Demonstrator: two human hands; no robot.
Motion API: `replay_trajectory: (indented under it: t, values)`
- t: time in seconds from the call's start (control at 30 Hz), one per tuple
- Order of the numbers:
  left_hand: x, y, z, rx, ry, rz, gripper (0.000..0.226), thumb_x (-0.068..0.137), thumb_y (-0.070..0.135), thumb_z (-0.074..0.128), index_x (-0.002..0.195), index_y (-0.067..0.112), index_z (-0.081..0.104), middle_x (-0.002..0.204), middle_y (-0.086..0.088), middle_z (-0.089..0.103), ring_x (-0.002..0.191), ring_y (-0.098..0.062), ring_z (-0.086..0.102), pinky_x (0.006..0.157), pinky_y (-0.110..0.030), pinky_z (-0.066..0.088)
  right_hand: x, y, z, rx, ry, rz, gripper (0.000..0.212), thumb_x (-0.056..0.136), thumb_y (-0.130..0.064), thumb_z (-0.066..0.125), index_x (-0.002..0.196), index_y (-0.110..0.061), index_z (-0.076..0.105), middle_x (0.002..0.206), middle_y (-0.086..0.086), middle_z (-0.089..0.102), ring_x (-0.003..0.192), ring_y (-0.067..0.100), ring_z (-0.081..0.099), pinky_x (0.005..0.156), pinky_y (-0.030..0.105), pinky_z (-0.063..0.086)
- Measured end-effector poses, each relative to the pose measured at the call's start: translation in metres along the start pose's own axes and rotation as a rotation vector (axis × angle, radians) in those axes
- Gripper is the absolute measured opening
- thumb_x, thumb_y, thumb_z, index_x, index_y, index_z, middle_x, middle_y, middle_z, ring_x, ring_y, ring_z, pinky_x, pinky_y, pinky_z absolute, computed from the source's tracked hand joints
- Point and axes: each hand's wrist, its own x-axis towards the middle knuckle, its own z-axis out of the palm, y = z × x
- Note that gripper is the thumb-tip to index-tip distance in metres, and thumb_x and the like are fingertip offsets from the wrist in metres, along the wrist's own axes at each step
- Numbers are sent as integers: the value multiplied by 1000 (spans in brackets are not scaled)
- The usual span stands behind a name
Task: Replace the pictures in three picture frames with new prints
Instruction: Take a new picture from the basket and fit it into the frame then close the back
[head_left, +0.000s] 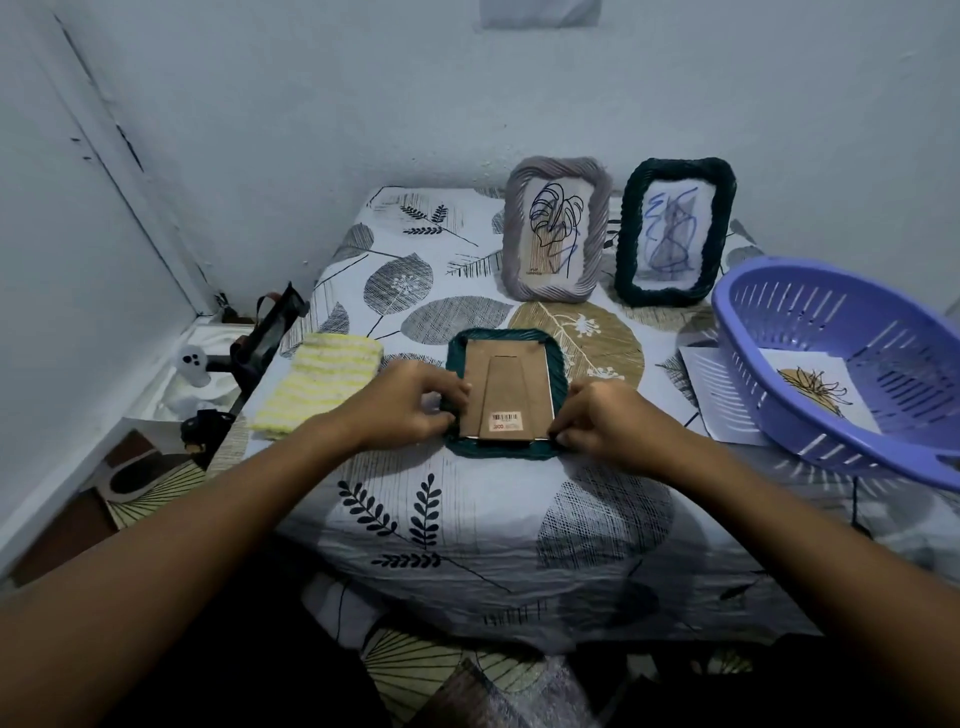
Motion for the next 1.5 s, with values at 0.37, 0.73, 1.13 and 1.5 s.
replay_trajectory:
  t: [0.37, 0.73, 1.13, 1.5]
  values:
    - [-5, -2, -1, -58, -21, -124, 13, 67, 19, 86, 70, 11, 76, 64, 1, 65, 58, -6, 56, 52, -16, 40, 6, 3, 1, 287, 10, 168, 6, 80, -12, 76, 86, -13, 76, 72, -10, 67, 65, 1, 60, 58, 15, 43]
    - [0, 11, 4, 86, -74, -208, 10, 72, 20, 82, 72, 12, 78, 60, 6, 66, 50, 2, 55, 53, -11, 40, 12, 2, 8, 20, -49, 63, 41, 83, -25, 72, 124, -23, 65, 128, -2, 50, 113, 13, 50, 86, 27, 42]
    - [-1, 20, 13, 205, -21, -241, 4, 74, 13, 75, 69, 13, 75, 63, 2, 68, 60, -11, 58, 61, -21, 42, 12, 3, 10, 28, -43, 51, 40, 84, -25, 71, 124, -22, 65, 131, 0, 51, 116, 14, 49, 95, 31, 44]
    - [3, 18, 6, 134, -92, -258, 5, 72, 15, 79, 68, 14, 76, 59, 10, 65, 53, 3, 55, 55, -17, 41, 11, 3, 8, 75, -57, 63, 36, 85, -25, 71, 120, -20, 68, 123, -3, 51, 105, 10, 50, 85, 25, 42]
